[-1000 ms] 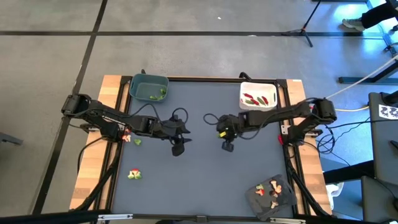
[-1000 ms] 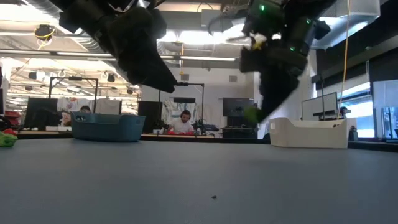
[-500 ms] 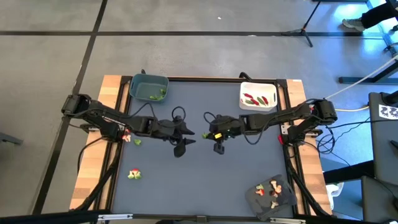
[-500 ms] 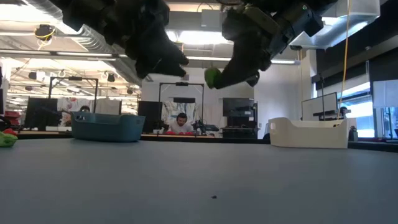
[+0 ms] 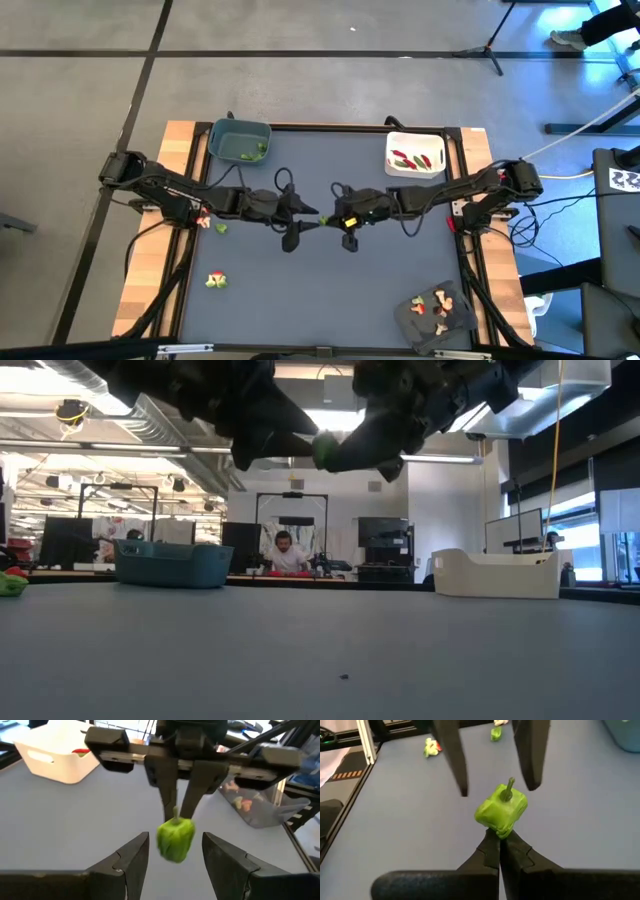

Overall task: Sort produce into baskets
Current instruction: Put the green bell pepper into the blue bin

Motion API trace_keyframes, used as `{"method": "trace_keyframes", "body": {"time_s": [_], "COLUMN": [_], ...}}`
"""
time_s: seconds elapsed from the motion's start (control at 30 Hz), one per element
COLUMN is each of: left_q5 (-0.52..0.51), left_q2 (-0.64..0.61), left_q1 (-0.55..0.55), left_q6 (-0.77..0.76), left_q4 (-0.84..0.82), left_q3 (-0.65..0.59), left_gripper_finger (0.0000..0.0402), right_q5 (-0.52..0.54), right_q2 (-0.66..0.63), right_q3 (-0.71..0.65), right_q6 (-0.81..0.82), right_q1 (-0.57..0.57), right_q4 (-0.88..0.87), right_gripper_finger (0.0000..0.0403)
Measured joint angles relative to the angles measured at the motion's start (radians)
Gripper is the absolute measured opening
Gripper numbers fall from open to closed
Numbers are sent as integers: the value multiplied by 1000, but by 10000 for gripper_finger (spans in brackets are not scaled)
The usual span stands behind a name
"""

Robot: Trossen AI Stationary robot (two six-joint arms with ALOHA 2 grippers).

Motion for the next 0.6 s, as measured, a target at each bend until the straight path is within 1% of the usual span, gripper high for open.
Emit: {"method": "trace_keyframes", "body": {"time_s": [0.2, 0.43, 0.53, 0.6], "left_q5": [18, 19, 33, 55], "left_q2": [0, 0, 0, 0], "left_q1": [0, 0, -1, -1], "left_q6": [1, 21, 24, 32], "left_q4": [14, 18, 28, 32], "left_q3": [0, 0, 0, 0], "left_gripper_finger": [180, 178, 159, 136], "right_q5": [0, 0, 0, 0], "right_q2": [0, 0, 0, 0], "right_q3": [0, 0, 0, 0], "right_q6": [-1, -1, 1, 8], "right_q1": [13, 13, 13, 13], "right_q4": [52, 61, 82, 96], "right_gripper_finger": [1, 1, 1, 1]}}
